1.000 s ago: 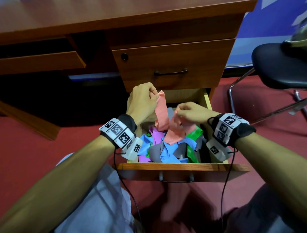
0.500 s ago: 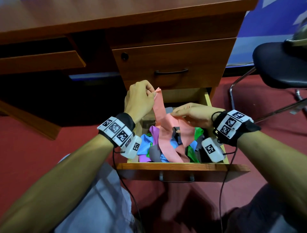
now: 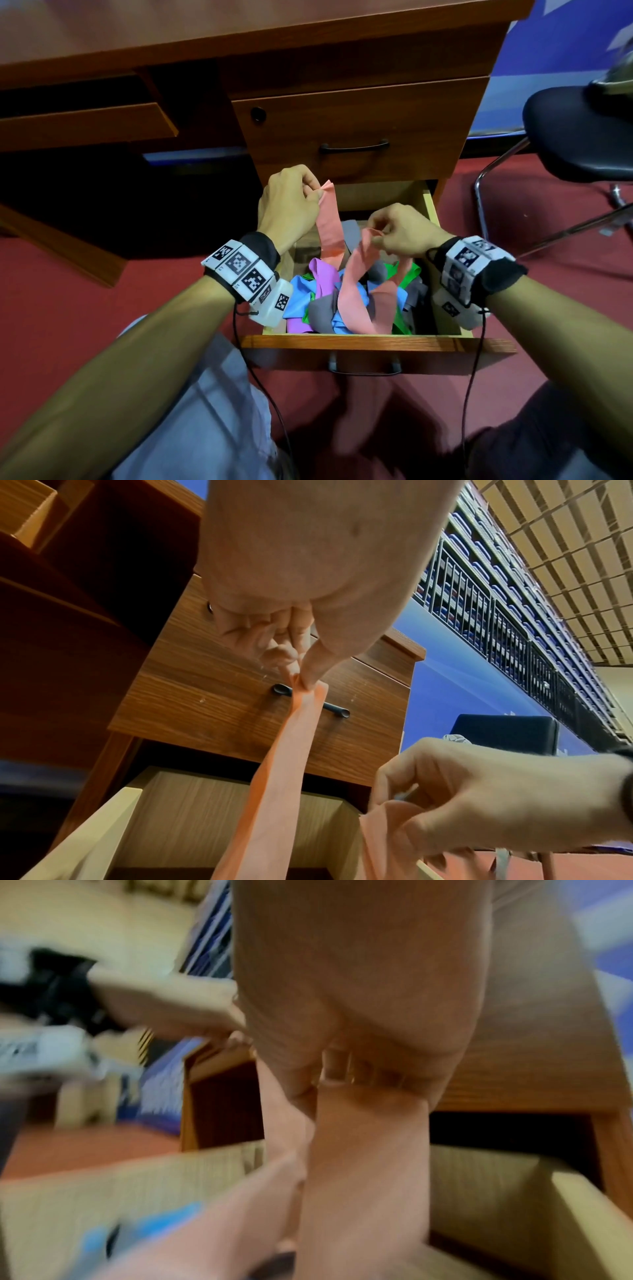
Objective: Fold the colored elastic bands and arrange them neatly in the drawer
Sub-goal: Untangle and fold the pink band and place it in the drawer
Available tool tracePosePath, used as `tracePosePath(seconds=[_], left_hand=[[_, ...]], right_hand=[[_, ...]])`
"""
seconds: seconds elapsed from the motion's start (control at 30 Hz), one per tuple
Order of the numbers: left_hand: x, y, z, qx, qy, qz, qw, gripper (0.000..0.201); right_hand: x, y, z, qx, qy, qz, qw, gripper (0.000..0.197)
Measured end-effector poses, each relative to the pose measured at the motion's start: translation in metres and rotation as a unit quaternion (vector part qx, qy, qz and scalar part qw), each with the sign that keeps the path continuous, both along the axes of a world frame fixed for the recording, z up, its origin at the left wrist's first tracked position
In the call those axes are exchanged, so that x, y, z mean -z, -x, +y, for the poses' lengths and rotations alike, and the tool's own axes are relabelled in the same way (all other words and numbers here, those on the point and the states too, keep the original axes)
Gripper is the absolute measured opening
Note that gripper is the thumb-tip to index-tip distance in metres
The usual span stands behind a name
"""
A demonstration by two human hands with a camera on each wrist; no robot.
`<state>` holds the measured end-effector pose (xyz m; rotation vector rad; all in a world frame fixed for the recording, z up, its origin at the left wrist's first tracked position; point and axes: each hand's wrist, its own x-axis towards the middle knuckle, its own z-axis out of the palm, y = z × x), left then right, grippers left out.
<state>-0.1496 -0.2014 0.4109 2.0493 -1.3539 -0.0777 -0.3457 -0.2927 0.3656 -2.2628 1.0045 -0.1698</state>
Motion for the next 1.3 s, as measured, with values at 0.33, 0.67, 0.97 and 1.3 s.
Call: tracePosePath(seconds=[0.33, 0.67, 0.97, 1.3], left_hand=[[0.000, 0.002, 0.000, -0.001, 0.003, 0.003, 1.000, 0.011], [0.000, 0.004, -0.001, 0.002, 0.006, -0.004, 1.000, 0.012], [-0.002, 0.003, 0.001, -0.007, 0.000, 0.003, 1.000, 0.014], [-0.001, 0.002, 0.001, -0.008, -0.003, 0.002, 1.000, 0.013]], right_hand=[[-0.011, 0.000, -0.001, 0.087, 0.217, -0.263, 0.936, 0.022], [-0.022, -0.004, 0.005, 0.161, 0.056, -0.307, 0.936, 0.030], [-0.023, -0.007, 0.015, 0.074, -0.122, -0.292, 0.946, 0.038], [-0.016, -0.010, 0.012, 0.088, -0.462, -0.168, 0.866, 0.041]])
